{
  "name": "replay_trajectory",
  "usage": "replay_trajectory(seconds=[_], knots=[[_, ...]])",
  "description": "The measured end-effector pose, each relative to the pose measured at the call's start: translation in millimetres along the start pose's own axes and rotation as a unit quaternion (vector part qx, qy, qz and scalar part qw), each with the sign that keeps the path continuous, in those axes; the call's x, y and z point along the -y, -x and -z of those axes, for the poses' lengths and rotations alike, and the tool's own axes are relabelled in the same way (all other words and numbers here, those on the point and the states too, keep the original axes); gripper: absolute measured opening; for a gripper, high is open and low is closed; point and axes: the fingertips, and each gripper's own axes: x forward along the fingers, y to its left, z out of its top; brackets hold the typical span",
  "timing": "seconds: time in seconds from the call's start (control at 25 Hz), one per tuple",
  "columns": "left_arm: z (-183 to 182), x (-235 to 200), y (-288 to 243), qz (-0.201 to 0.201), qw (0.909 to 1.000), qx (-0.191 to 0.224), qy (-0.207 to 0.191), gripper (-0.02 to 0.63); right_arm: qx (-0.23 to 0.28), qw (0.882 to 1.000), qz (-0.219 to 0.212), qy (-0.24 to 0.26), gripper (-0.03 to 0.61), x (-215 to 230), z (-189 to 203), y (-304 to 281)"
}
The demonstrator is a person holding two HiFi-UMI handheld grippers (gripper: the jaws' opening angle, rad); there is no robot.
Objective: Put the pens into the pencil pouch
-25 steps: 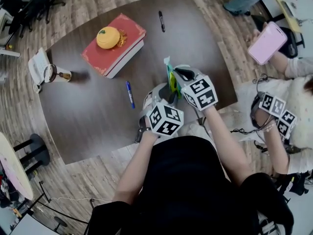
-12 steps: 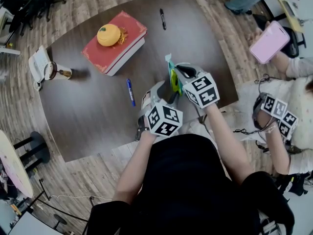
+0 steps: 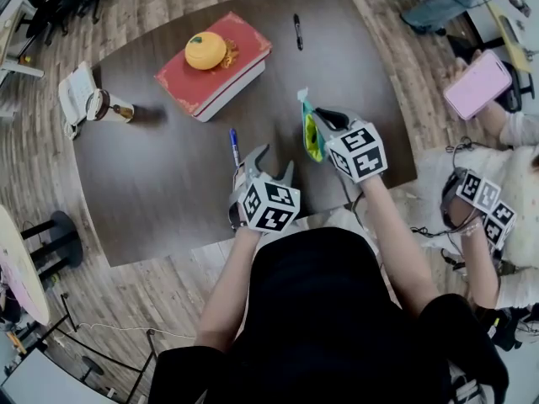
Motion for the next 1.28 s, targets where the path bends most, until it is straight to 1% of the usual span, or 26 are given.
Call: replay_trajectory(seconds=[0.24,0.48,0.64,0.92,1.28], knots=[[47,-35,4,-0.042,0.9974,-0.026,0.053,0.235,-0.006,1.0,0.001,0.011,0.029,-4,-4,-9],[88,-59,7,-0.068,0.9918,-0.05,0.096,0.235,-0.014,1.0,-0.001,0.019,0.029,-9,-7,-13],[109,-66,6,-0.077,0.9894,-0.063,0.106,0.235,-0.019,1.0,-0.003,0.022,0.029,-15,-5,-16],[130,-71,-3,-0.084,0.9859,-0.075,0.124,0.233,-0.028,0.999,-0.003,0.023,0.029,-19,-4,-20],[152,-68,-18,-0.077,0.9832,-0.092,0.138,0.202,-0.028,1.0,-0.007,0.012,0.029,-22,-3,-22]])
